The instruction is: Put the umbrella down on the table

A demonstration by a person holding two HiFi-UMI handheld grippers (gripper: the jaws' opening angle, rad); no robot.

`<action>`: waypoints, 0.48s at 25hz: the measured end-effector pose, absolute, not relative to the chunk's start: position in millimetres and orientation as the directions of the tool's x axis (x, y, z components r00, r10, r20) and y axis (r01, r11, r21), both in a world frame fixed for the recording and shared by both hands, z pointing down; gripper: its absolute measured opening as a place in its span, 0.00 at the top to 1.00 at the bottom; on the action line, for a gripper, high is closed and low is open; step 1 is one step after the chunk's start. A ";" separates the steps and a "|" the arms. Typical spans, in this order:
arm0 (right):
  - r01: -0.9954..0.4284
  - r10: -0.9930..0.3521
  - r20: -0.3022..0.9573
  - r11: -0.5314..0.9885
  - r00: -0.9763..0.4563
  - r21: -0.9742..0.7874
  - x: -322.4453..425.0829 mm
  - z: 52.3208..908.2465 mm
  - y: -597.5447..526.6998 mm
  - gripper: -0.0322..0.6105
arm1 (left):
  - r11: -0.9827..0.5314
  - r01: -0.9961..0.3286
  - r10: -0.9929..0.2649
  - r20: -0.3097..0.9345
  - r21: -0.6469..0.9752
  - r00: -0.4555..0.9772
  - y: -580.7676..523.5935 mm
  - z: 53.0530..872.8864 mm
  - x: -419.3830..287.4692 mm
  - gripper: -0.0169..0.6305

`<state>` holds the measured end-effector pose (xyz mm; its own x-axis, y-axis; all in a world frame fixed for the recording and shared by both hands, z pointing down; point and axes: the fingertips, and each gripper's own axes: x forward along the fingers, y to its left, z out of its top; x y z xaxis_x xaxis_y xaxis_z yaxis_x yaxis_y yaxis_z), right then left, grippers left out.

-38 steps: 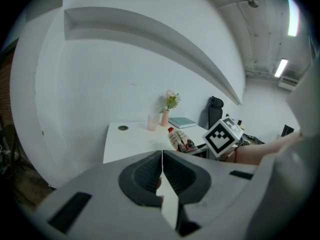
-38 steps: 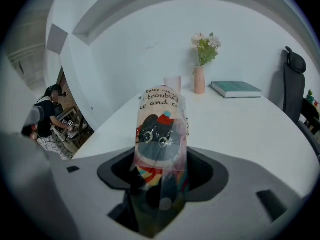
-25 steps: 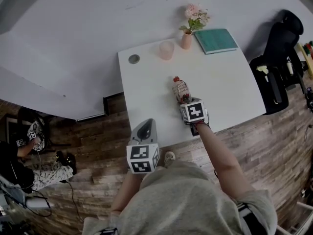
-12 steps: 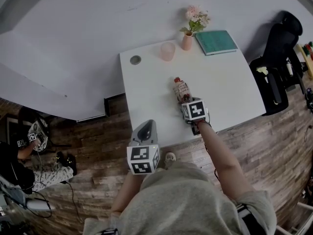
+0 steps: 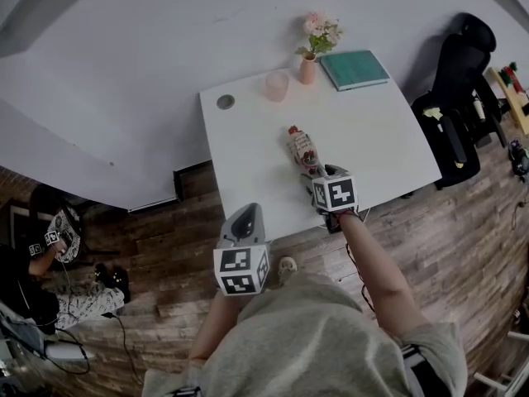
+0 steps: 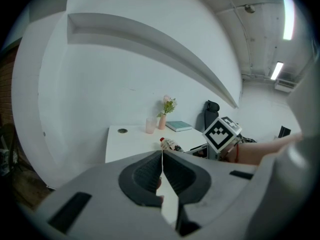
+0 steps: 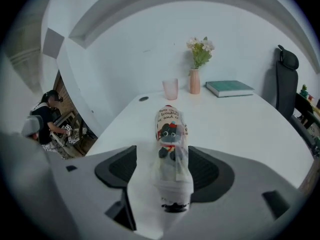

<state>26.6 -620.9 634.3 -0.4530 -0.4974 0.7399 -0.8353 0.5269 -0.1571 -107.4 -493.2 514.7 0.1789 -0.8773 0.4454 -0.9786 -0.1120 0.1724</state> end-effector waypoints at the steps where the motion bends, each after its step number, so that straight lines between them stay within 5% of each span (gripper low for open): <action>1: -0.834 -0.508 0.726 0.527 -0.464 -0.165 26.2 626.4 -614.3 0.46 | -0.114 -0.978 -0.879 0.442 0.173 0.180 -488.5 512.5 -107.5 0.96; 12: -0.817 -0.622 0.556 0.536 -0.552 -0.212 19.3 538.5 -519.0 0.58 | -0.124 -0.978 -0.891 0.414 0.170 0.185 -414.9 493.1 -110.9 0.96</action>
